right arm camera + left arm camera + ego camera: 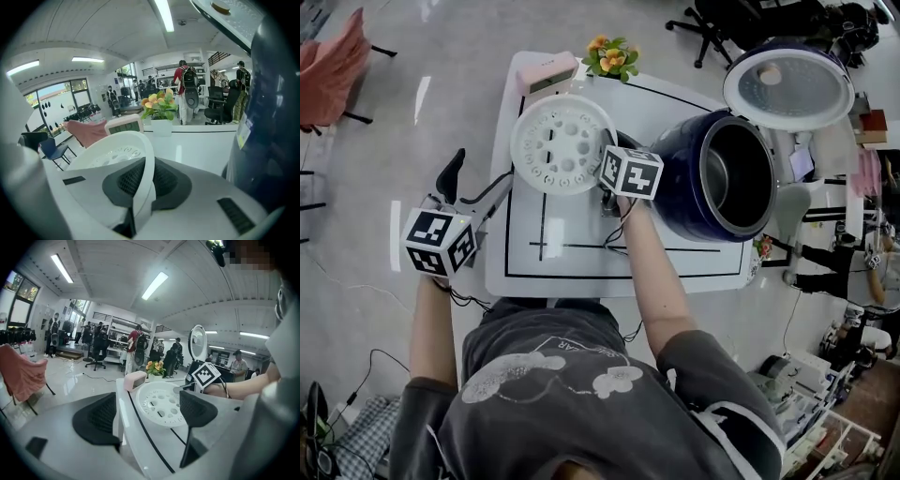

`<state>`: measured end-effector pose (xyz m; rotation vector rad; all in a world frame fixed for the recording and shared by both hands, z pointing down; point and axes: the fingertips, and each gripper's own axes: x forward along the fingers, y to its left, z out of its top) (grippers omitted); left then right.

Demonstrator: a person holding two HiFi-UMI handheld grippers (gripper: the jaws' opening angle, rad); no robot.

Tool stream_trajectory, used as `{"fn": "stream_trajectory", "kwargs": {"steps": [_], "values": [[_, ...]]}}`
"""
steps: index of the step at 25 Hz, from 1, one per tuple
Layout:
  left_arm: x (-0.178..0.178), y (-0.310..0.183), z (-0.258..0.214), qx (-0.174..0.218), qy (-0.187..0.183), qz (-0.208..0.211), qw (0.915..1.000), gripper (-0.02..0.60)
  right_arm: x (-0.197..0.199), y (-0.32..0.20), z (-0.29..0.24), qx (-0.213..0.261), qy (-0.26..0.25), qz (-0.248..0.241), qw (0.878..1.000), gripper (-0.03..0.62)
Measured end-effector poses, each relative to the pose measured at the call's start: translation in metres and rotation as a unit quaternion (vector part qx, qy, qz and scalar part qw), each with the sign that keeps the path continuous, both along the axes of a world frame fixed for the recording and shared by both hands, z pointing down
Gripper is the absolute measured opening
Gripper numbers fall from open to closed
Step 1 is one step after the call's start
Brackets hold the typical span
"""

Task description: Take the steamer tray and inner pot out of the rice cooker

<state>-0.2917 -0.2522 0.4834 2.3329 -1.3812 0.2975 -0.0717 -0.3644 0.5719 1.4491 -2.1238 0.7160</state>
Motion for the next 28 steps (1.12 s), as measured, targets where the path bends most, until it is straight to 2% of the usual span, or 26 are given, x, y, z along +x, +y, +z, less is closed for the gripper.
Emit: {"fn": "stream_trajectory", "kwargs": {"steps": [6, 15, 16, 18, 22, 28], "values": [[0.006, -0.002, 0.008, -0.009, 0.009, 0.001, 0.9999, 0.417, 0.005, 0.003, 0.023, -0.022, -0.012, 0.003, 1.000, 0.046], [0.012, -0.002, 0.013, -0.016, 0.007, -0.003, 0.9998, 0.417, 0.004, 0.004, 0.035, -0.017, 0.033, -0.023, 0.999, 0.057], [0.012, -0.002, 0.014, -0.017, 0.007, -0.004, 0.9998, 0.417, 0.003, 0.005, 0.035, -0.017, 0.034, -0.027, 0.999, 0.065], [0.013, -0.001, 0.014, -0.018, 0.008, -0.006, 0.9998, 0.417, 0.000, 0.007, 0.035, -0.016, 0.030, -0.038, 0.999, 0.148], [0.015, 0.000, 0.010, -0.016, 0.009, -0.005, 0.9998, 0.417, -0.002, 0.010, 0.023, 0.005, 0.029, -0.044, 0.999, 0.211], [0.015, 0.004, -0.010, 0.007, 0.011, 0.000, 0.9999, 0.417, -0.007, 0.022, -0.019, 0.052, 0.026, -0.040, 0.998, 0.233]]}}
